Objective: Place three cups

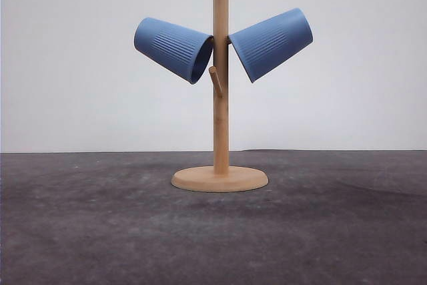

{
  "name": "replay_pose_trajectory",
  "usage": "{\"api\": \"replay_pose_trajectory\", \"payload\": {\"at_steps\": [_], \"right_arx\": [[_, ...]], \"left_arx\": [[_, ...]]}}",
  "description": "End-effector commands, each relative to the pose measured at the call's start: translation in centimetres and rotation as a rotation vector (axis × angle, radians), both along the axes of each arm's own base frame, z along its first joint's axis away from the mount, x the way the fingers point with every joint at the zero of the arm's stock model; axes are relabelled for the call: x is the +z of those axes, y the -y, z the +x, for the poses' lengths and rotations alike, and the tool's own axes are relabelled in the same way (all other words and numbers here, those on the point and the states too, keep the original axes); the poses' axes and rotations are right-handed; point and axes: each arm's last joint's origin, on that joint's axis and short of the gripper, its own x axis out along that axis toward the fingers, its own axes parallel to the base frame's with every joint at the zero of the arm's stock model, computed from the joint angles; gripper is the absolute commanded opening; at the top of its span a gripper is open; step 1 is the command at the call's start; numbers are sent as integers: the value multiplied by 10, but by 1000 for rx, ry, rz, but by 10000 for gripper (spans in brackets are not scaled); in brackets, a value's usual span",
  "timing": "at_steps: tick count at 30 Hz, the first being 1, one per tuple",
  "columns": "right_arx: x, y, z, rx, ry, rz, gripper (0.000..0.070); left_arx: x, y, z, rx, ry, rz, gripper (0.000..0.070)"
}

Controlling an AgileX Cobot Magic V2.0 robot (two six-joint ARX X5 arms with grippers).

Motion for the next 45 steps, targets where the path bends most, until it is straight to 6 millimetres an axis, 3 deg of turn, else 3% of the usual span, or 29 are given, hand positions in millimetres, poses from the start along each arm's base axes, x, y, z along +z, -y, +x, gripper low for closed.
{"api": "replay_pose_trajectory", "payload": {"at_steps": [1, 12, 14, 18, 24, 26, 30, 32, 37, 45], "right_arx": [[-1, -7, 2, 41, 21, 4, 700], [-4, -33, -4, 190, 32, 19, 695], [-4, -35, -4, 197, 35, 18, 627], [-4, -36, -5, 200, 36, 18, 404], [-4, -35, -5, 198, 33, 17, 360], [-5, -35, -5, 192, 29, 8, 352], [-8, -33, -5, 131, 23, -58, 352], [-10, -31, -3, 76, 21, -110, 352], [-17, -24, -2, -66, -10, -263, 352], [-28, -25, 0, -381, -105, -558, 352]], "left_arx": [[9, 3, 1, -45, 33, -41, 0], [9, 3, 0, -54, 26, -45, 0], [9, 3, 0, -54, 26, -45, 0], [8, 2, 0, -57, 18, -42, 0], [8, 2, 0, -57, 12, -40, 2], [8, 2, 0, -55, 7, -39, 62], [8, -6, 3, -19, -23, -27, 311], [10, -14, 6, 12, -45, -14, 385], [9, -35, 14, 147, -81, 56, 399], [-3, -65, 28, 648, -37, 437, 394]]}}
